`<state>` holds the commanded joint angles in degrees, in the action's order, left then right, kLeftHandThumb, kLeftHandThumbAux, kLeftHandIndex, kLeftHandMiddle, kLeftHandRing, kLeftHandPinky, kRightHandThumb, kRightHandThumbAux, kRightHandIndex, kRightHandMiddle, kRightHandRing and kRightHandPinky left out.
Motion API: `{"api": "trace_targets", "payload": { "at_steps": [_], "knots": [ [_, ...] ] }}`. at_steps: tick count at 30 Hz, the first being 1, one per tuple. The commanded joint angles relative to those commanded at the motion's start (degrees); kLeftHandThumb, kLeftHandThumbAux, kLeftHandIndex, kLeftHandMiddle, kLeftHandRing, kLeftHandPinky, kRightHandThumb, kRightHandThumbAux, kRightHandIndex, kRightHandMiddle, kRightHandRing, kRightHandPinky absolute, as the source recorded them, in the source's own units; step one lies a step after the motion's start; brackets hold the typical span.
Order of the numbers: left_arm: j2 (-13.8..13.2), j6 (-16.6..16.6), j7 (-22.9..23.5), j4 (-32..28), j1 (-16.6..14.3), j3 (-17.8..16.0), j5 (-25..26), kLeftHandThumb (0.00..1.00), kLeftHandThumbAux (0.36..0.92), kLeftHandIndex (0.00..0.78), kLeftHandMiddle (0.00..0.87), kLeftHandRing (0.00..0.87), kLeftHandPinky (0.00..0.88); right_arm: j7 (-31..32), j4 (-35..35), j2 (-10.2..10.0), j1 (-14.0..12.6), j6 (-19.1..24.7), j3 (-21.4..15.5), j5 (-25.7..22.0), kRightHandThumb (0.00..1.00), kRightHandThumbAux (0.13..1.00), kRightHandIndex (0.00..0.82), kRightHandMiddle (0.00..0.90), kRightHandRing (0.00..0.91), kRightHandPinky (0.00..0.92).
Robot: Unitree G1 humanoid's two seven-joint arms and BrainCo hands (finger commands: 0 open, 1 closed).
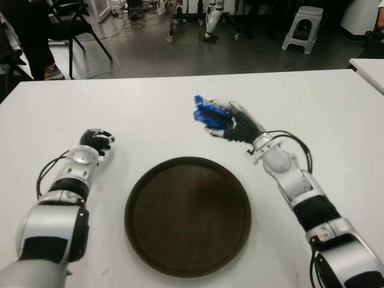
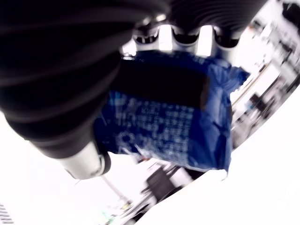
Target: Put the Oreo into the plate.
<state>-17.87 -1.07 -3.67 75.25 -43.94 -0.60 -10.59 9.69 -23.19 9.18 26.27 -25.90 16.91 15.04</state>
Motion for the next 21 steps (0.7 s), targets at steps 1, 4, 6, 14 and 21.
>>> {"api": "trace_targets", "payload": {
  "at_steps": [1,4,6,14,21],
  "knots": [
    [0.06,0.03,-0.03,-0.03,0.02,-0.12,0.14,0.667,0.731,0.396,0.132,0.155,0.153,0.67,0.85,-0.38,-0.59,0.1,0.53,-0.08,0.697,0.726,0.438,0.777,0.783,0.772],
    [0.14,0.14,-0.22,-0.01,0.2,-0.6,0.58,0.669,0.729,0.397,0.136,0.163,0.177,2.39,2.31,-1.22,-1.77,0.35,1.93,0.01,0.697,0.727,0.438,0.776,0.781,0.767],
    [0.08,0.26,-0.27,0.21,0.37,-0.82,0.68,0.669,0.729,0.397,0.14,0.167,0.18,2.99,2.68,-1.93,-2.18,0.56,2.98,0.46,0.697,0.727,0.437,0.774,0.778,0.766],
    [-0.08,0.7,-0.55,0.13,0.31,-0.28,0.04,0.666,0.73,0.396,0.156,0.179,0.181,6.18,2.22,-1.8,-1.36,-1.76,5.43,1.67,0.694,0.73,0.436,0.791,0.788,0.775],
    [-0.16,0.52,-0.16,0.15,0.28,-0.03,-0.11,0.667,0.731,0.396,0.153,0.18,0.193,8.58,-0.15,-1.23,-0.69,-5.21,7.41,2.88,0.693,0.731,0.436,0.807,0.808,0.8]
  ]
}}
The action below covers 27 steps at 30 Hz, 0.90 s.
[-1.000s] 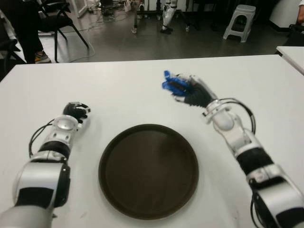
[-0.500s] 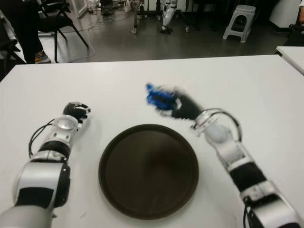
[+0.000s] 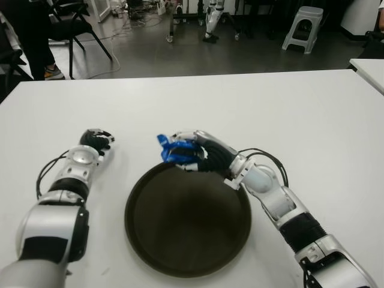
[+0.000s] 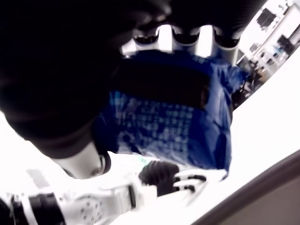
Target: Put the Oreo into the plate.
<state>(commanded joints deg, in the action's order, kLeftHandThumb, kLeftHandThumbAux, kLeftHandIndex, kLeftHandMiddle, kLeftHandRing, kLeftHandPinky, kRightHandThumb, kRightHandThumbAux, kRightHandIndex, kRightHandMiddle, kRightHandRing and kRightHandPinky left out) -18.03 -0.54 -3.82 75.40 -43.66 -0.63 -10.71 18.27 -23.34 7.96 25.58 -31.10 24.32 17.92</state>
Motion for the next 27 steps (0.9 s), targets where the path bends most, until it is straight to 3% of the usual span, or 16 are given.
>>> {"api": "trace_targets", "payload": {
  "at_steps": [11,27],
  "knots": [
    [0.13,-0.1,0.3,-0.26,-0.14,-0.09,0.16,0.669,0.731,0.397,0.129,0.152,0.147,0.6,-0.35,1.4,-0.1,-2.67,1.9,3.9,0.695,0.732,0.436,0.838,0.849,0.84],
    [0.04,0.22,0.48,-0.26,-0.07,-0.06,0.12,0.669,0.733,0.396,0.132,0.155,0.152,0.09,0.46,2.21,-0.36,1.04,2.03,6.73,0.692,0.734,0.435,0.817,0.807,0.773]
  ]
}}
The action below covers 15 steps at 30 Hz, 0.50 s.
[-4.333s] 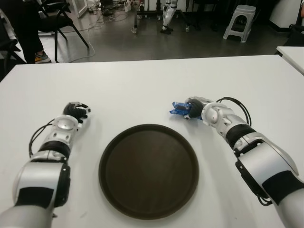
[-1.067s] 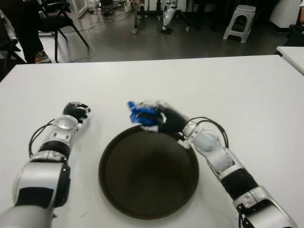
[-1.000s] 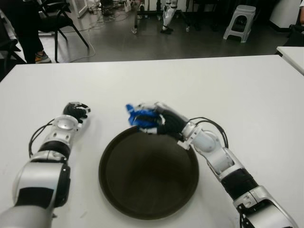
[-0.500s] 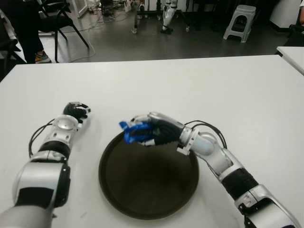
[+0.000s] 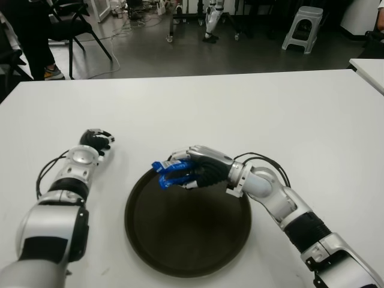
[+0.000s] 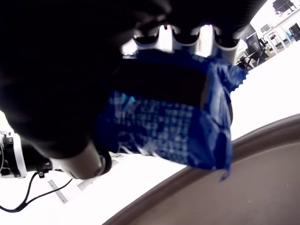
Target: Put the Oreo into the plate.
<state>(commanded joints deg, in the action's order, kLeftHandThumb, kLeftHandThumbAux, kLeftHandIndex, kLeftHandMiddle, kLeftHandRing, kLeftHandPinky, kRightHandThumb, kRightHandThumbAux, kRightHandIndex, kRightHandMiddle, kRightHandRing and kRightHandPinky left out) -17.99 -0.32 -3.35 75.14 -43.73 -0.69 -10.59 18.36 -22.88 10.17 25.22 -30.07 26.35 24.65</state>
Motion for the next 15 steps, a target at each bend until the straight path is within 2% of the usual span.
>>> {"api": "trace_targets", "payload": {
  "at_steps": [10,15],
  "knots": [
    [-0.1,-0.93,0.14,-0.04,-0.19,0.73,-0.56,0.666,0.733,0.396,0.122,0.139,0.135,-4.79,-3.28,0.42,1.15,0.47,0.35,5.45,0.695,0.732,0.437,0.79,0.785,0.752],
    [-0.01,-0.85,0.1,-0.03,-0.19,0.17,0.05,0.668,0.732,0.396,0.122,0.14,0.133,-5.71,-3.9,1.06,1.34,2.56,0.71,7.85,0.697,0.731,0.437,0.776,0.776,0.75]
  ]
}}
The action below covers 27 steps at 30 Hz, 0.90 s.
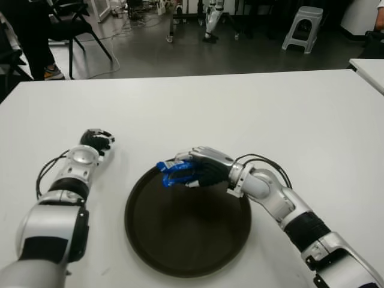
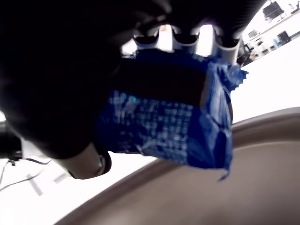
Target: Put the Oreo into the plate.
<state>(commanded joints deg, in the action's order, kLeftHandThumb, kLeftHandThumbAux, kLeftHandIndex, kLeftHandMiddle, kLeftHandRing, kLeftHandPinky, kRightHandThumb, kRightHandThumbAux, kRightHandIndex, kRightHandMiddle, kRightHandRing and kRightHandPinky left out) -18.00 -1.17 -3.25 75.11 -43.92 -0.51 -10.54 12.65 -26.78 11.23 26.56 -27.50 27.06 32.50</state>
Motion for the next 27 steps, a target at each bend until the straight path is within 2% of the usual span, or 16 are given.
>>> {"api": "trace_targets", "payload": {
  "at_steps": [16,27],
  "knots": [
    [0.11,0.46,0.31,-0.16,-0.01,-0.42,0.31,0.669,0.733,0.396,0.129,0.152,0.147,2.66,1.36,1.86,-0.21,5.62,2.25,3.31,0.708,0.724,0.435,0.755,0.772,0.758],
    [0.02,0.81,0.42,-0.04,0.15,-0.49,0.36,0.67,0.732,0.397,0.116,0.131,0.124,5.92,3.71,3.72,-0.17,5.8,3.39,3.67,0.718,0.718,0.439,0.793,0.801,0.789]
  ]
}}
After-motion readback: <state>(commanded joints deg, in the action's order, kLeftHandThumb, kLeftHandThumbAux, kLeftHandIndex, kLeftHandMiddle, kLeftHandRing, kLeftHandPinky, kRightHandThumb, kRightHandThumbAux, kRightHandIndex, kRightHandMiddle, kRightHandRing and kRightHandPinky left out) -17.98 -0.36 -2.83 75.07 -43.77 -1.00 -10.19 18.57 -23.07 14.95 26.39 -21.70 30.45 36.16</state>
